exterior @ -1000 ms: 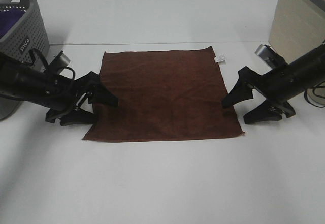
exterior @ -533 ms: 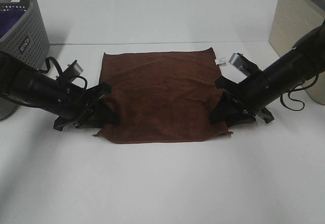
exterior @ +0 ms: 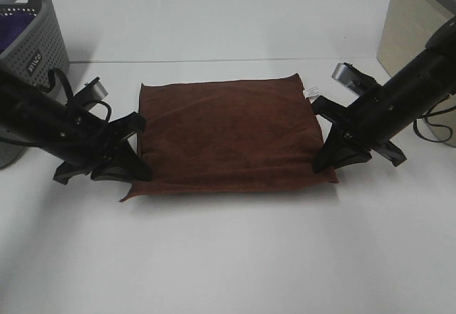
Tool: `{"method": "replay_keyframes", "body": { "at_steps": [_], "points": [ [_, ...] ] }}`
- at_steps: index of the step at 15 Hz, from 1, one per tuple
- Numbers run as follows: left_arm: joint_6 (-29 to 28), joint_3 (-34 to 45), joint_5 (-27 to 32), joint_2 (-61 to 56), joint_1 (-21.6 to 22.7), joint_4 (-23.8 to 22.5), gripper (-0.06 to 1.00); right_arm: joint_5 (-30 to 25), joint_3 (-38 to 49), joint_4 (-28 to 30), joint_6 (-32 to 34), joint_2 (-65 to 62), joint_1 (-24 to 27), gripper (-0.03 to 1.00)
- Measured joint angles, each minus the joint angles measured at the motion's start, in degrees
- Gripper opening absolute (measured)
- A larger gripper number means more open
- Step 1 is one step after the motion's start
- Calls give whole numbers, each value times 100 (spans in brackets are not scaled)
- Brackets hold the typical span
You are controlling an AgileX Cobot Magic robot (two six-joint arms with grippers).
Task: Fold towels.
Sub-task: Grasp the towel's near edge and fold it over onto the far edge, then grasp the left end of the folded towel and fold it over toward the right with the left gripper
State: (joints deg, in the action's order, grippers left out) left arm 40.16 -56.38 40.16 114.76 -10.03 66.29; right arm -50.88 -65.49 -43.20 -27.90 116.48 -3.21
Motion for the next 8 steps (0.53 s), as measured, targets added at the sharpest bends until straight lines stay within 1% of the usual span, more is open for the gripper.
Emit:
{"method": "replay_keyframes", "body": {
  "at_steps": [2, 6, 7, 8],
  "points": [
    [-286, 504, 34, -327, -6, -246, 0, -46, 584, -34, 40, -286, -11, 0],
    [-424, 1518, 178, -922, -40, -286, 0, -126, 1828, -149, 97, -739, -17, 0],
    [-476, 1644, 195, -1094, -52, -384, 0, -166, 2023, -149, 138, -888, -23, 0],
    [-521, 1656, 195, -1134, -52, -413, 0, -206, 2040, -160, 138, -1026, -23, 0]
  ]
}}
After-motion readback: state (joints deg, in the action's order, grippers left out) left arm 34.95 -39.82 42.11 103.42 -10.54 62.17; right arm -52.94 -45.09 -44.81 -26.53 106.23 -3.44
